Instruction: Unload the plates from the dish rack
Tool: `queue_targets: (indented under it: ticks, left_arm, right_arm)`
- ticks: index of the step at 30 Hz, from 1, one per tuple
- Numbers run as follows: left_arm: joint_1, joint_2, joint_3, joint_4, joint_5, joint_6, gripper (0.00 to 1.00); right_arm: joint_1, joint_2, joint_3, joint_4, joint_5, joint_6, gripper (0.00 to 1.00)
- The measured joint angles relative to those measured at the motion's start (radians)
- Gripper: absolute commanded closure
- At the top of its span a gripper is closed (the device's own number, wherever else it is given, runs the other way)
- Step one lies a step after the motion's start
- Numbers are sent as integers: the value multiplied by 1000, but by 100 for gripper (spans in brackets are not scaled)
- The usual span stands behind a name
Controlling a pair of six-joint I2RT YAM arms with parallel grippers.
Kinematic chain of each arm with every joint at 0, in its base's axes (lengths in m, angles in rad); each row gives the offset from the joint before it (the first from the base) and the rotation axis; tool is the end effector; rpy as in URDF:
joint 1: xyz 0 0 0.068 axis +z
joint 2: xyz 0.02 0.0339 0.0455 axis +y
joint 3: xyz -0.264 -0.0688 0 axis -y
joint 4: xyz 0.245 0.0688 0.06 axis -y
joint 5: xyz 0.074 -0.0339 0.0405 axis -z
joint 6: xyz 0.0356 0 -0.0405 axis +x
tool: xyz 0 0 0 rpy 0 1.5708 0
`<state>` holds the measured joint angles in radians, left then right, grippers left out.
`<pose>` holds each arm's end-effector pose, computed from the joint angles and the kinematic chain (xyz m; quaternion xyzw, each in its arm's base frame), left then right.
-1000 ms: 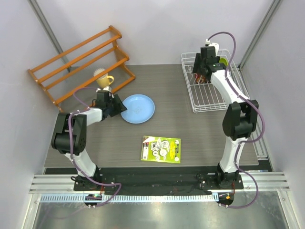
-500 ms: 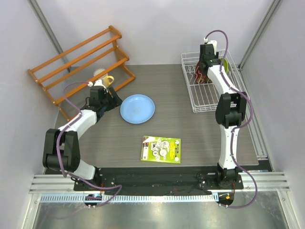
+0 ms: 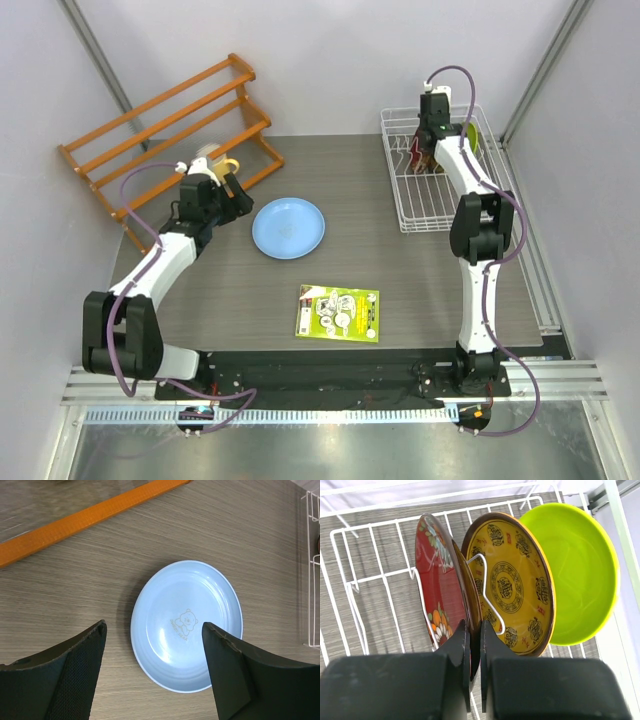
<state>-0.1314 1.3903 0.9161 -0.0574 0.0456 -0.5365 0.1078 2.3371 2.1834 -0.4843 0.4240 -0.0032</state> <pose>0.3095 -0.0425 0.2592 -0.1635 0.8523 -0.1814 0.4625 0.5383 0.0435 0.2621 0.0460 0.8771 -0.1647 0.4488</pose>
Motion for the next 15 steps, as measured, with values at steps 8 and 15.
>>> queue_targets:
  ticks: [8,15]
  left_arm:
    - [-6,-3,0,-8,-10,4,22]
    - [-13,-3,0,-15,-20,21,21]
  right_arm:
    - [28,0,-6,13,40,-16,99]
    - [112,-43,-105,118,274,-104,99]
